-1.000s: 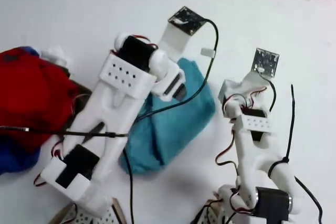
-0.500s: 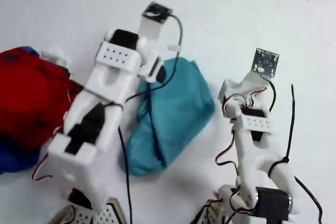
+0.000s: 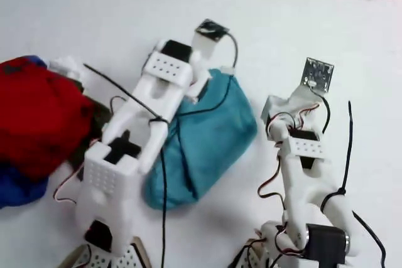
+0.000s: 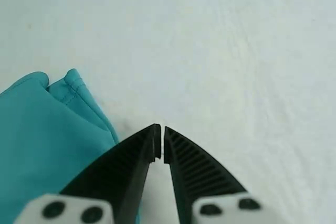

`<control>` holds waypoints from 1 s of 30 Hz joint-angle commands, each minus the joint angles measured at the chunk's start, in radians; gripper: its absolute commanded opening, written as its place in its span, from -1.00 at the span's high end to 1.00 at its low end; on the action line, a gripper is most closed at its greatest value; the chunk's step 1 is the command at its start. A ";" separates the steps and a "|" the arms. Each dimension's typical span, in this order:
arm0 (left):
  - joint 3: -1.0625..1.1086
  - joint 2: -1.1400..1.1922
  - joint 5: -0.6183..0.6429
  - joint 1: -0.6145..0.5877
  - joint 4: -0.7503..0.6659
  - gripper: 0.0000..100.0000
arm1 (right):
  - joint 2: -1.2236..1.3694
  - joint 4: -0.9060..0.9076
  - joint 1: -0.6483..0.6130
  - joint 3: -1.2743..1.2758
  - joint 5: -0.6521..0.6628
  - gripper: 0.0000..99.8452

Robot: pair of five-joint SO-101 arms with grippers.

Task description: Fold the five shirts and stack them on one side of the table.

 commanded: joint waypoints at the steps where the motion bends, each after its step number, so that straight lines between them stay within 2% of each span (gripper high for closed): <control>1: -0.170 -0.020 -0.006 0.066 0.086 0.95 | 0.001 -0.019 0.005 -0.006 -0.008 0.96; 5: -0.312 -0.009 -0.005 0.075 0.181 0.95 | 0.001 -0.019 0.005 -0.006 -0.008 0.96; 8: -0.286 0.018 -0.005 0.035 0.203 0.91 | 0.001 -0.019 0.005 -0.006 -0.008 0.96; 12: -0.205 0.109 0.000 -0.029 0.224 0.62 | 0.001 -0.019 0.005 -0.006 -0.008 0.96; 14: -0.193 0.163 0.002 -0.054 0.215 0.56 | 0.001 -0.019 0.005 -0.006 -0.008 0.96; 24: -0.367 0.410 -0.003 -0.066 0.212 0.59 | 0.001 -0.019 -0.010 -0.006 -0.006 0.96; 26: -0.424 0.423 -0.003 -0.037 0.218 0.71 | 0.001 -0.019 -0.025 -0.006 -0.006 0.96; 28: -0.493 0.422 -0.003 -0.002 0.235 0.95 | 0.001 -0.019 -0.027 -0.006 -0.006 0.96; 30: -0.587 0.422 0.000 0.032 0.275 0.91 | 0.001 -0.019 -0.021 -0.006 -0.006 0.96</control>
